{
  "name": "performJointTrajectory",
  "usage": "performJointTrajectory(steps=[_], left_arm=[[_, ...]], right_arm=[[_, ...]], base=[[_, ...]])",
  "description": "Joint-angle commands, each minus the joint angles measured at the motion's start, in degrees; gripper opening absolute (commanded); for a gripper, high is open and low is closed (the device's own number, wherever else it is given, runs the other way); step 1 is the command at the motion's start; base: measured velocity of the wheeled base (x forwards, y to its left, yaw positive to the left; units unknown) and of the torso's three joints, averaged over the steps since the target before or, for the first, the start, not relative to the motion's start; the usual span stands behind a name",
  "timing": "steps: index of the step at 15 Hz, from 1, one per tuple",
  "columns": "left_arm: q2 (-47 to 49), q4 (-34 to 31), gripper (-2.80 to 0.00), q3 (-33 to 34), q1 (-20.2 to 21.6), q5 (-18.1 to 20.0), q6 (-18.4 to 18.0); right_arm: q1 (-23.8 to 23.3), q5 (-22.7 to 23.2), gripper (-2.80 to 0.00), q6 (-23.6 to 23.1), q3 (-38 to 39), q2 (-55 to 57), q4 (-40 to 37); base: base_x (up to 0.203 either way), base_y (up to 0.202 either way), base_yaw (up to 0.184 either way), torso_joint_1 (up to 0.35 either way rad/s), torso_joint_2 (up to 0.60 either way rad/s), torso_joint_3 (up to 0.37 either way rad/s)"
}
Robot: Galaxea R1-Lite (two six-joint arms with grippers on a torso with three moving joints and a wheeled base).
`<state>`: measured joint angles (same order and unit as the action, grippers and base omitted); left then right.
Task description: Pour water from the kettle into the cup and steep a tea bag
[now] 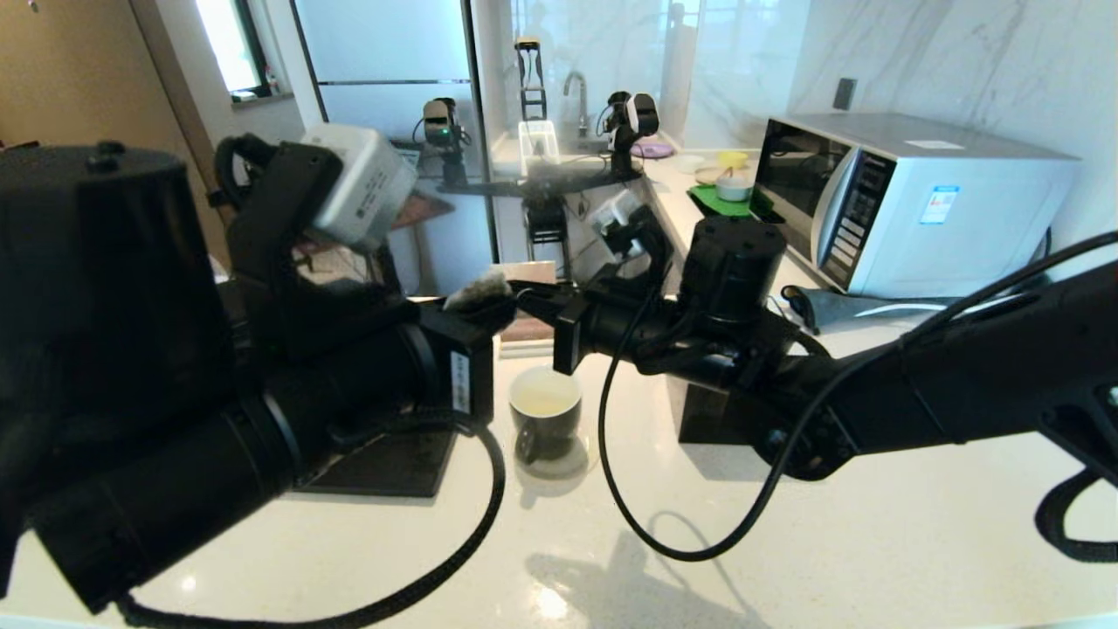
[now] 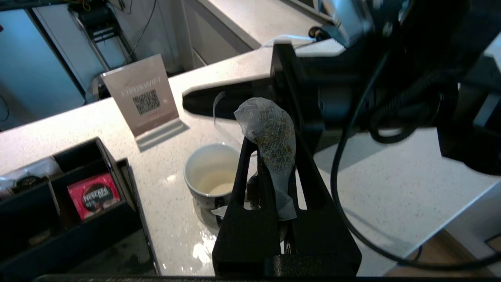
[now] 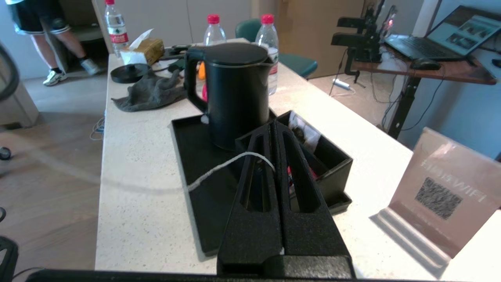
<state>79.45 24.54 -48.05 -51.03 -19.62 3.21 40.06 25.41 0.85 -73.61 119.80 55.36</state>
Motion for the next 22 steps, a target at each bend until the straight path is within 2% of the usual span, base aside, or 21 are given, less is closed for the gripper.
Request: performJointTrajectory(steps=[1, 11, 13, 19, 22], left_arm=[[-0.9, 0.2, -2.80, 1.7, -0.7, -0.3, 0.9], [-0.9, 0.2, -2.80, 6.5, 0.7, -0.4, 2.5], [-0.5, 0.2, -2.80, 6.5, 0.9, -0.3, 3.9], [0.8, 0.2, -2.80, 6.5, 3.6, -0.2, 3.9], [1.6, 0.2, -2.80, 5.8, 3.7, -0.1, 3.9]], right_arm=[[-0.3, 0.1, -2.80, 0.0, -1.3, -0.3, 0.2], [-0.3, 0.1, -2.80, 0.0, -3.1, -2.2, -1.0], [-0.2, 0.1, -2.80, 0.0, -3.1, -2.4, -1.0], [-0.2, 0.1, -2.80, 0.0, -3.0, -3.1, -1.0], [-0.2, 0.1, -2.80, 0.0, -3.0, -3.1, -1.0]], base=[[0.000, 0.000, 0.000, 0.000, 0.00, 0.000], [0.000, 0.000, 0.000, 0.000, 0.00, 0.000], [0.000, 0.000, 0.000, 0.000, 0.00, 0.000], [0.000, 0.000, 0.000, 0.000, 0.00, 0.000], [0.000, 0.000, 0.000, 0.000, 0.00, 0.000]])
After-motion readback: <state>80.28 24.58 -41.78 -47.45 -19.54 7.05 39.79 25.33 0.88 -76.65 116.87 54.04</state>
